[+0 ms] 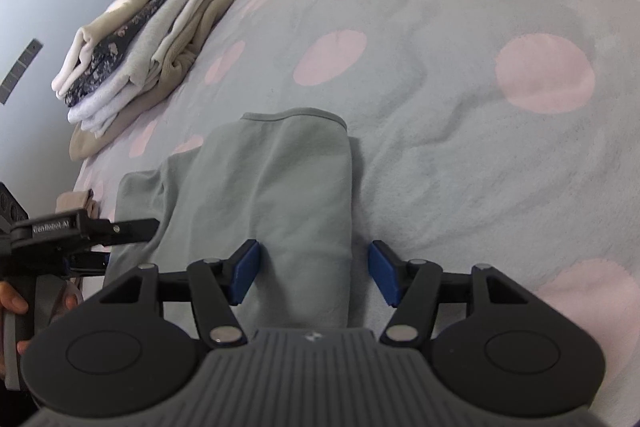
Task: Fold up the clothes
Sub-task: 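Grasp the folded shirt's end with both grippers, then lift the folded shirt with both grippers and carry it toward the clothes pile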
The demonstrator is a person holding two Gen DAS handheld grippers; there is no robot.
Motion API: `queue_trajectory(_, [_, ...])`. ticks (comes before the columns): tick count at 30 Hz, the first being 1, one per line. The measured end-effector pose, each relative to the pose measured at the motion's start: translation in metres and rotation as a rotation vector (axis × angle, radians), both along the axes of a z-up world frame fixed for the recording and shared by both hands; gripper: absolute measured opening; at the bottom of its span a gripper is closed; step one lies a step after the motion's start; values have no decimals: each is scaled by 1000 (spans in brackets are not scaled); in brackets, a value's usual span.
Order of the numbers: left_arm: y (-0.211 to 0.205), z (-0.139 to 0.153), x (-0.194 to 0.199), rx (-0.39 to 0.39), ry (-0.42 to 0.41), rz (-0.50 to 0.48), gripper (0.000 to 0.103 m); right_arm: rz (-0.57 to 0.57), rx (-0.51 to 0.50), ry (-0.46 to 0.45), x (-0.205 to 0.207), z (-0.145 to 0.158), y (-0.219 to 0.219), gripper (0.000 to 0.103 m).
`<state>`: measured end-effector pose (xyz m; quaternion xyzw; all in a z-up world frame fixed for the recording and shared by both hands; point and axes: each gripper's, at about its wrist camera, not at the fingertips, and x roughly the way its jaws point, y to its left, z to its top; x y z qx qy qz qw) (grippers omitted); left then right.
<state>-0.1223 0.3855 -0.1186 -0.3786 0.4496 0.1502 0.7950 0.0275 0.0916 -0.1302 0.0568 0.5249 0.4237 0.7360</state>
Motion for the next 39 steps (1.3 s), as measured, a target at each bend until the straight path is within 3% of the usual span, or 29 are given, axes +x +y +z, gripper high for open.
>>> queue_trajectory(5, [-6, 4, 3, 38, -13, -40, 46, -11, 45, 6, 3, -2, -1, 41])
queue_trajectory(11, [-19, 12, 5, 125, -27, -82, 32, -23, 75, 32, 5, -1, -2, 30])
queue_trajectory(17, [-30, 24, 2, 212, -39, -116, 20, -27, 69, 15, 2, 5, -4, 25])
queue_trajectory(28, [-48, 59, -22, 321, -107, -115, 14, -6, 104, -76, -16, 36, -6, 21])
queue_trajectory(39, [-44, 101, -80, 387, -180, 8, 13, 100, 186, -189, -44, 86, 21, 20])
